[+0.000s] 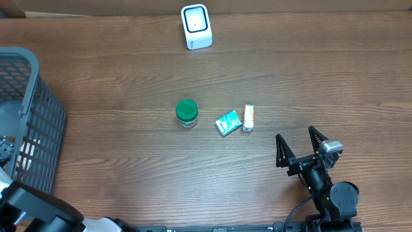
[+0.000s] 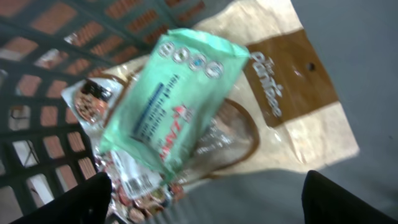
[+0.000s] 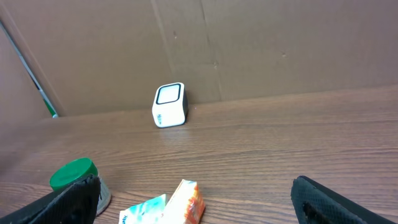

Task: Scan the item barcode
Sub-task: 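Reach the left gripper into the basket and grasp the mint toilet tissue pack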

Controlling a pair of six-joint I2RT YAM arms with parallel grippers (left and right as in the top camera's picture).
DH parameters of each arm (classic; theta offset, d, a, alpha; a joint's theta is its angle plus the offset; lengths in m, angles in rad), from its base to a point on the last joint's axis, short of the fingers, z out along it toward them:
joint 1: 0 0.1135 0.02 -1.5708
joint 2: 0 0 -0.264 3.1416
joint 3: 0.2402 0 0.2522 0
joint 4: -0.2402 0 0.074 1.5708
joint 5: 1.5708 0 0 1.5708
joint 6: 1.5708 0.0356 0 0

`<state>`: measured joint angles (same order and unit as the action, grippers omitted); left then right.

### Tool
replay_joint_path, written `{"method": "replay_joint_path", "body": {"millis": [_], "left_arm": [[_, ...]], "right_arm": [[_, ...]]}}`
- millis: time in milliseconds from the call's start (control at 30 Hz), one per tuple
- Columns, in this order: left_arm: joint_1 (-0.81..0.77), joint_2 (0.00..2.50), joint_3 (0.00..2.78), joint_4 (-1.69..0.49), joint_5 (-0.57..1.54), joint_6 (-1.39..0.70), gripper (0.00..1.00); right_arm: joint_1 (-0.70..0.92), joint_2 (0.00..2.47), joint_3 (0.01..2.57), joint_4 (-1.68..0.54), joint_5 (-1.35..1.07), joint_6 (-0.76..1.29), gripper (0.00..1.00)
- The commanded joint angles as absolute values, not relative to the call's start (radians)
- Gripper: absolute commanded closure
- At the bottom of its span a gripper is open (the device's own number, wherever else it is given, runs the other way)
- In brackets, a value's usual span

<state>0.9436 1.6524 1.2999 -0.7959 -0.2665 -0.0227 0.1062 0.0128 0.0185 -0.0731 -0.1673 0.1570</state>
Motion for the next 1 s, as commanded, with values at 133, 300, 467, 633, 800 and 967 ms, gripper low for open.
{"method": "replay_joint_path", "body": {"millis": [133,300,467,633,800,967], "left_arm": [[0.998,1.684,1.289,-0.739,-0.299,0.049,0.24],[1.036,1.764,1.289,-0.720,-0.298,0.053,0.20],[1.049,1.853,1.289,-0.708,-0.284,0.054,0.19],[1.047,1.896,1.289,-0.699,-0.257,0.053,0.52],[1.047,1.896,1.290,-0.705,-0.225,0.051,0.96],[1.020,1.894,1.354,-0.804,-0.110,-0.004,0.96]], "right_arm": [[0.112,0.003,0.008,-0.069,-0.158,0.160,0.00],[0.112,0.003,0.008,-0.069,-0.158,0.160,0.00],[0.112,0.003,0.008,-0.069,-0.158,0.160,0.00],[0.112,0.003,0.008,-0.069,-0.158,0.160,0.00],[0.112,0.003,0.008,-0.069,-0.158,0.160,0.00],[0.112,0.003,0.008,-0.069,-0.158,0.160,0.00]]}}
